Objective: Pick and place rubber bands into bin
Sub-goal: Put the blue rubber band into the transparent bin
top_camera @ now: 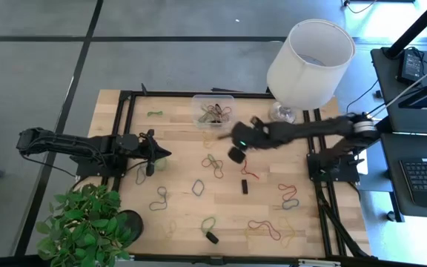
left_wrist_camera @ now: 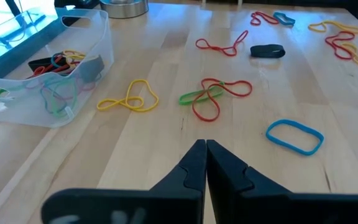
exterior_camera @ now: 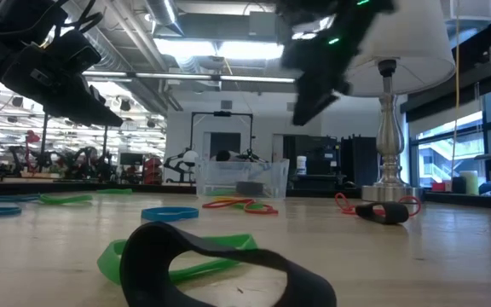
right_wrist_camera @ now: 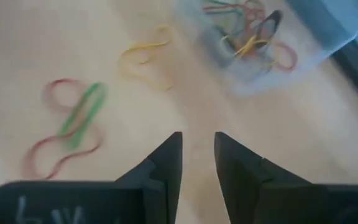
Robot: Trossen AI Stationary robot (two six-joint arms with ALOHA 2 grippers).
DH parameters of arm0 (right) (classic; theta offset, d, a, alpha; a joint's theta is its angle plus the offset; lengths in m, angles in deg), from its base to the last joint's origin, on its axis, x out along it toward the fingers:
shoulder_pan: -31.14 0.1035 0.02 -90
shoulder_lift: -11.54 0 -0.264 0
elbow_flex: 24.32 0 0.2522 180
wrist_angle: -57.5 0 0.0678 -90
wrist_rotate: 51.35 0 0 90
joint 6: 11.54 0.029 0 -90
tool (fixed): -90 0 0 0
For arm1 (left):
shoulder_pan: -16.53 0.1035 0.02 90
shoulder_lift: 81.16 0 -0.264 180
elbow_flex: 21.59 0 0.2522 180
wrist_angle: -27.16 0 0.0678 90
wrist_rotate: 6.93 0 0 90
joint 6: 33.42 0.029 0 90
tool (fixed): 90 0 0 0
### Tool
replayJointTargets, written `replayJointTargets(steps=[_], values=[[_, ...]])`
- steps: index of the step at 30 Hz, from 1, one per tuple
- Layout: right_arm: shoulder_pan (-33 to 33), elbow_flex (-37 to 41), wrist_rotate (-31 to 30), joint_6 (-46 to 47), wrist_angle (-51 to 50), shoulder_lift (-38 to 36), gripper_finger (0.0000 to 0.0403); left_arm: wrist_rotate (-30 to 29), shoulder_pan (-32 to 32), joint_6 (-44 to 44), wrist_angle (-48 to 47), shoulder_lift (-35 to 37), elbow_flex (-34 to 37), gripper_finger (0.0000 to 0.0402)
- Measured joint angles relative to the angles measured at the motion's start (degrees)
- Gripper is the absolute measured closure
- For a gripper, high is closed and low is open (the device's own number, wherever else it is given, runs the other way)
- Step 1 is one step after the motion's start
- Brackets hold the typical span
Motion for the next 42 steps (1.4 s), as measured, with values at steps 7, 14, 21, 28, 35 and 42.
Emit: replayJointTargets(steps=[7,14,21,28,35,42], values=[[10.9,19.3,-0.6,13.3,12.9,-16.1,0.0307,-0.1,0.0,0.0,0.2,0.0,0.0,0.0396],[19.6,30.7,-2.3,16.6,28.1,-20.0,0.0307,0.0,0.0,0.0,0.9,0.0,0.0,0.0395],[22.5,36.3,-2.4,16.7,37.2,-19.5,0.0307,0.0,0.0,0.0,1.1,0.0,0.0,0.0400],[23.5,38.4,-2.9,18.0,37.9,-19.5,0.0307,0.0,0.0,0.0,1.2,0.0,0.0,0.0397],[23.5,38.6,-3.0,17.7,37.7,-19.5,0.0307,-0.1,0.0,0.0,1.3,0.0,0.0,0.0400],[23.5,38.6,-3.0,17.6,37.7,-19.5,0.0307,0.2,0.0,0.0,1.0,0.0,0.0,0.0398]])
